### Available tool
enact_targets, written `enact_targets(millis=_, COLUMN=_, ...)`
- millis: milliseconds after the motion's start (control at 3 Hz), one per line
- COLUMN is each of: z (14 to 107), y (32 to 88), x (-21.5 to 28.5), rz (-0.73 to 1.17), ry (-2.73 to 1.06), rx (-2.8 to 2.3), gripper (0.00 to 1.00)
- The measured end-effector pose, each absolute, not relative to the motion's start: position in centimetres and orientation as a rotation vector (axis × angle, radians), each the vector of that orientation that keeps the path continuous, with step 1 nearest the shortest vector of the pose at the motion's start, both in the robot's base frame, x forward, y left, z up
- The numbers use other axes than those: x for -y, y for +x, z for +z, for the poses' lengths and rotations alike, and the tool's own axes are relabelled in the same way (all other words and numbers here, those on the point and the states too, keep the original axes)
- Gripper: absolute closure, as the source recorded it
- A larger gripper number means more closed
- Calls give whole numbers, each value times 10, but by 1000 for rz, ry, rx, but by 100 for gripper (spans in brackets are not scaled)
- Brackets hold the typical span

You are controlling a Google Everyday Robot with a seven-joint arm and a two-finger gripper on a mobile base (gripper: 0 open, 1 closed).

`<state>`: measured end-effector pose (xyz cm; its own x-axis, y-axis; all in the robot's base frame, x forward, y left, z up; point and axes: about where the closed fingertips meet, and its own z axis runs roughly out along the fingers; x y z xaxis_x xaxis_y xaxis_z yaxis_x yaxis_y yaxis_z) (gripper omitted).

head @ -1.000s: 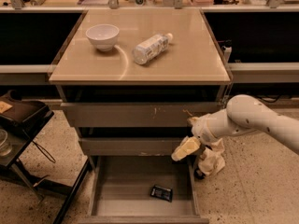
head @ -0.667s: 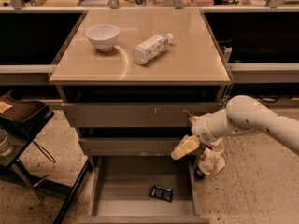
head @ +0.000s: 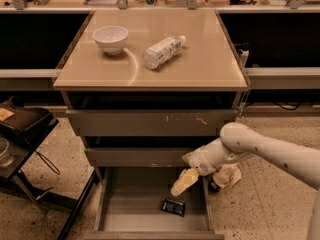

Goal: Pick rxbar blueberry from bottom drawer and place on counter

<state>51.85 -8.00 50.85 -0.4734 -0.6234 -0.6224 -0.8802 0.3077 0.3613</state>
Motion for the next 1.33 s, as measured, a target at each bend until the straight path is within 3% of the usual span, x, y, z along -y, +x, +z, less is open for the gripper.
enact_targets(millis=667, z=488, y=508, x=75, rz=1022, ry=-1343, rx=-2229, gripper=0)
enact_targets(millis=1333, z=490, y=503, x=81, rz=796, ry=-1114, rx=-2411, gripper=0)
